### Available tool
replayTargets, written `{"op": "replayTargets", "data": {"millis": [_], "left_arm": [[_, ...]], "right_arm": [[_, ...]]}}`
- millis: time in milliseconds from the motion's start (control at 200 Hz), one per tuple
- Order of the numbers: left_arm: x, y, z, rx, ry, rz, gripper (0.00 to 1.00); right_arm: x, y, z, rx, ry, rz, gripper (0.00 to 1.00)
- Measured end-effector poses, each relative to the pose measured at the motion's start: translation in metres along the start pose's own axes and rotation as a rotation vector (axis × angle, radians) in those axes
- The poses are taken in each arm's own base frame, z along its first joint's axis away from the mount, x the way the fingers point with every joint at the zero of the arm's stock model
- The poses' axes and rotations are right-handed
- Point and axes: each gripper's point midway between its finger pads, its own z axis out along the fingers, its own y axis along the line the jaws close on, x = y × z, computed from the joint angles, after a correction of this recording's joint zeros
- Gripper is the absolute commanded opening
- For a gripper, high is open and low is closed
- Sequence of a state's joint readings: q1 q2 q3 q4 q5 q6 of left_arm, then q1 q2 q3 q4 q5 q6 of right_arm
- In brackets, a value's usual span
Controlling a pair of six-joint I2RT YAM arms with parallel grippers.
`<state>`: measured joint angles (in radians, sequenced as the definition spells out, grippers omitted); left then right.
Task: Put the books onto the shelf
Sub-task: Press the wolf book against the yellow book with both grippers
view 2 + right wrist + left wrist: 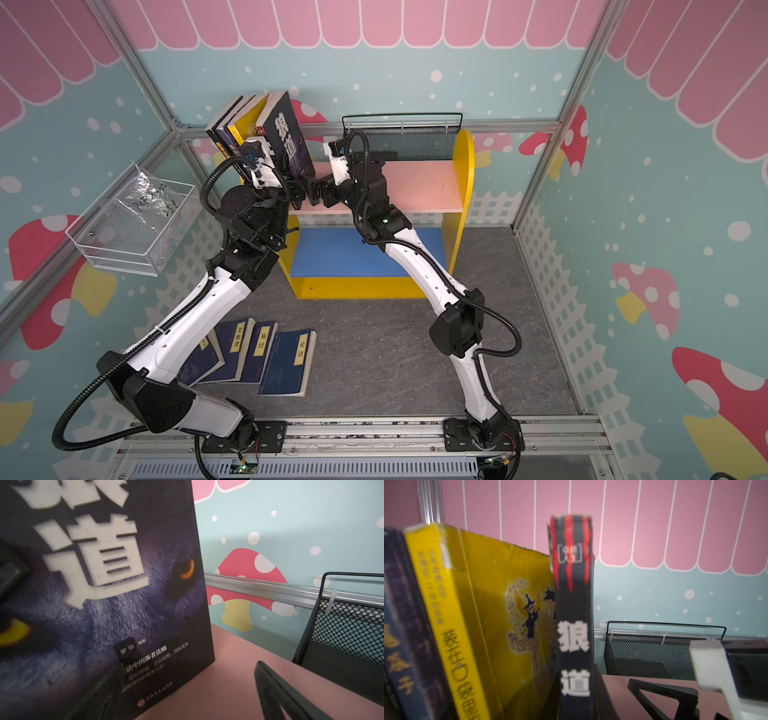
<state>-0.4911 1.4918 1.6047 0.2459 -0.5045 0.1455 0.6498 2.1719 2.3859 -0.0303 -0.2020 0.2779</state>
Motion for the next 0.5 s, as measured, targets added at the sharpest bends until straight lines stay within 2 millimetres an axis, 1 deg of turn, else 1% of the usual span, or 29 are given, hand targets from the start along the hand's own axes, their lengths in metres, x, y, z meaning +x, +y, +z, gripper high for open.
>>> {"op": "replayTargets", "data": {"millis": [270,500], "left_arm": [[-0.0004,0.0023,-0.0004,-0.012,0.0,0.0,0.01],[-0.0014,0.0058,-0.0021,-0.024,-0.003,-0.001,0.04]], "right_arm": [[-0.0001,0.0029,0.0022,-0.012,-0.009,0.005,1.0],[-0.0001,0.0054,0.004,-0.022,-0.017,0.008,1.0]]}}
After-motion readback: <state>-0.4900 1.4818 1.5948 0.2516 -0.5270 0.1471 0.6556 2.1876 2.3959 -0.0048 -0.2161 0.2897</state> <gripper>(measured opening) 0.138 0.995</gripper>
